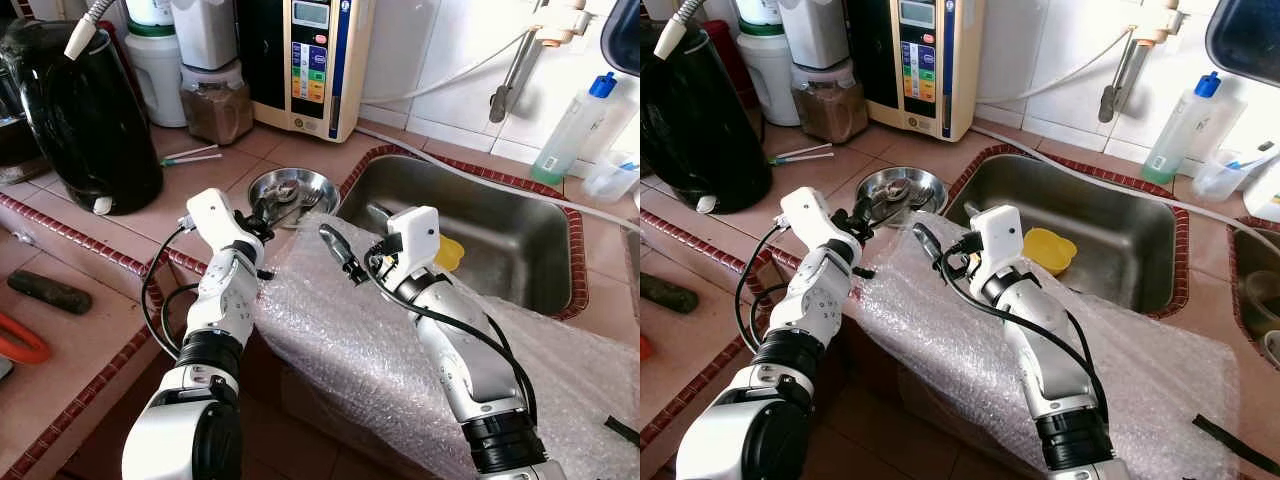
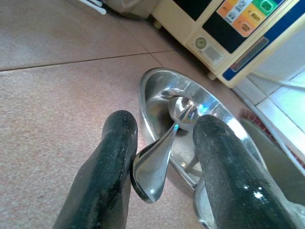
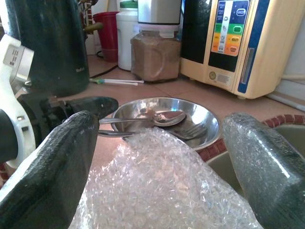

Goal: Kitchen organization

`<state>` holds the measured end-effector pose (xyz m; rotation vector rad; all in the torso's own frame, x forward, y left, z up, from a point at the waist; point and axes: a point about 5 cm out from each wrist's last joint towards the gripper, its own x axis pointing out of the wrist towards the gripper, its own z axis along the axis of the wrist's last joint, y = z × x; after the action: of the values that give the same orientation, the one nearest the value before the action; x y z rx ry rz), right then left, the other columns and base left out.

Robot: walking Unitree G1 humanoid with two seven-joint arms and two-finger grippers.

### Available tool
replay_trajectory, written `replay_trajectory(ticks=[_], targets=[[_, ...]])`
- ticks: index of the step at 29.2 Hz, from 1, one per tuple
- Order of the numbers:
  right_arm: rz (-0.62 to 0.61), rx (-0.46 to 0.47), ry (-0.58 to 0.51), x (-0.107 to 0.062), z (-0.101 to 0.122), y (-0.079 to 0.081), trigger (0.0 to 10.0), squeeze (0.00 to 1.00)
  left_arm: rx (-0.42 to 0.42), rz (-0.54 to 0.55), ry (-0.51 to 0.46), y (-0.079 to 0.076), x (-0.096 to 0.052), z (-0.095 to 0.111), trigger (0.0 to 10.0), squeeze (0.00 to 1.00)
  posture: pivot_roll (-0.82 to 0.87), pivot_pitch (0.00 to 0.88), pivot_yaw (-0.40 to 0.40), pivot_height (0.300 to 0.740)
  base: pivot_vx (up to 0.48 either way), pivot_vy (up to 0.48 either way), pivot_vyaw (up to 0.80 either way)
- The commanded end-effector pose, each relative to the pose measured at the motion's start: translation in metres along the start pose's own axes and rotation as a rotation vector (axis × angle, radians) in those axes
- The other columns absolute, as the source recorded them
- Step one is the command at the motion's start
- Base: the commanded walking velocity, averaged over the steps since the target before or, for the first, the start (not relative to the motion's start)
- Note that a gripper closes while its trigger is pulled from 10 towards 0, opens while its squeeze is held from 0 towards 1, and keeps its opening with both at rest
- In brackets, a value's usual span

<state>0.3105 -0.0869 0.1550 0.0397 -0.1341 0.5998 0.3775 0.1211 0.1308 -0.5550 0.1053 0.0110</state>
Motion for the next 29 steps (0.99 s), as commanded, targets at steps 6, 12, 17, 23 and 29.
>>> replay_trajectory(ticks=[6,12,17,23,29], targets=[[0.044,0.003,0.011,-0.001,-0.001,0.003,10.0,0.0,-0.059,0.008,0.009,-0.004,0.002,0.002,0.0,0.0,0.06,0.0,-0.028,0.74,0.0,0.0,0.0],[0.053,0.001,0.026,-0.002,-0.004,0.006,10.0,0.0,-0.094,0.025,0.012,-0.001,0.002,0.003,0.0,0.0,0.06,0.0,-0.029,0.74,0.0,0.0,0.0],[0.042,-0.009,0.022,-0.002,-0.004,0.005,10.0,0.0,-0.049,0.039,-0.015,0.0,0.002,0.007,0.0,0.0,0.07,0.0,-0.027,0.74,0.0,0.0,0.0],[0.028,-0.007,0.026,-0.001,-0.005,0.002,10.0,0.0,-0.108,0.044,-0.004,-0.002,0.003,0.008,0.0,0.0,0.07,0.0,-0.027,0.74,0.0,0.0,0.0],[0.025,-0.01,0.028,0.0,-0.006,0.002,10.0,0.0,-0.124,0.02,-0.031,-0.005,0.003,0.013,0.0,0.0,0.07,0.0,-0.025,0.74,0.0,0.0,0.0]])
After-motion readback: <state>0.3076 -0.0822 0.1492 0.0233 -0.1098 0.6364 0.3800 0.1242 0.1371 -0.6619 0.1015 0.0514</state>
